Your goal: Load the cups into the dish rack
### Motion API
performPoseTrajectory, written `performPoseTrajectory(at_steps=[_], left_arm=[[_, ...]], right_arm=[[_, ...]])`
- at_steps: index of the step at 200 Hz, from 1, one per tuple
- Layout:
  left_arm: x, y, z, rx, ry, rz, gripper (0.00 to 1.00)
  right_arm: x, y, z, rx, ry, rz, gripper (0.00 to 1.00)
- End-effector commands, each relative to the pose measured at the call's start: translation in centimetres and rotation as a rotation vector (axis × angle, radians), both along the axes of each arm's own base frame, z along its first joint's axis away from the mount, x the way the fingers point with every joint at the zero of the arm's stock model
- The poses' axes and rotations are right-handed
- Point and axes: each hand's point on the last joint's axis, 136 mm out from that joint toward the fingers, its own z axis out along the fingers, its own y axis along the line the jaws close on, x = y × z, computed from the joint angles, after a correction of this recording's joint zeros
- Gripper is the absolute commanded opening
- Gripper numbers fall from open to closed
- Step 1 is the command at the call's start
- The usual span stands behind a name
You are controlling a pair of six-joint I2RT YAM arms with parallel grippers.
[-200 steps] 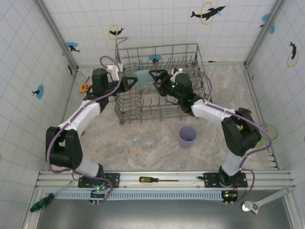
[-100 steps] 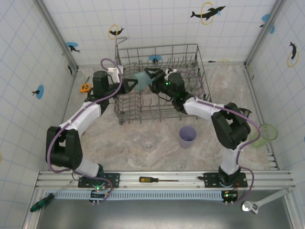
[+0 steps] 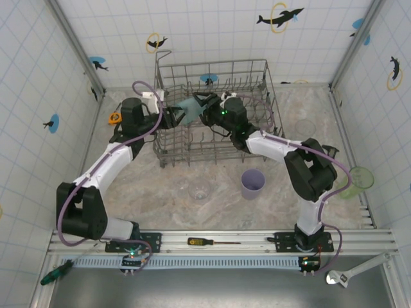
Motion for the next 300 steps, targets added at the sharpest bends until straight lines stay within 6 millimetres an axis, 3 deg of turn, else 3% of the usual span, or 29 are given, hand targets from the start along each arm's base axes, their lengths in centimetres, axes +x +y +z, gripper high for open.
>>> performPoseTrajectory(at_steps=[1,34,58,91,200,235,270,300], left_arm=[[-0.5,0.9,2.7,0.018,-0.095,0.032,0.76],[-1.1,1.9,4.1,0.037,-0.124,0.089,0.97],[-0.9,3.0,4.5,0.066,-0.134,0.162,0.97],[0.6,6.2,4.1,0.144,-0.109,0.345,0.97],[3.1,14.3,0.6,0.271,0.022,0.66,0.97],[3.6,17.7,-1.0,0.308,0.095,0.798,0.98],[4.0,19.4,-2.3,0.274,0.141,0.824,0.98],[4.2,19.5,-2.9,0.287,0.14,0.81,0.98]], right_arm=[[0.4,-0.2,1.7,-0.062,-0.081,-0.009,0.28],[0.9,-1.2,1.5,-0.133,-0.097,-0.052,0.28],[1.5,-1.7,1.6,-0.178,-0.112,-0.072,0.28],[2.3,-2.8,1.9,-0.247,-0.136,-0.107,0.28],[5.2,-7.2,3.0,-0.61,-0.284,-0.267,0.28],[6.1,-7.9,2.7,-0.704,-0.324,-0.289,0.29],[7.5,-8.1,3.1,-0.788,-0.368,-0.303,0.29],[9.0,-7.8,3.5,-0.875,-0.424,-0.314,0.29]])
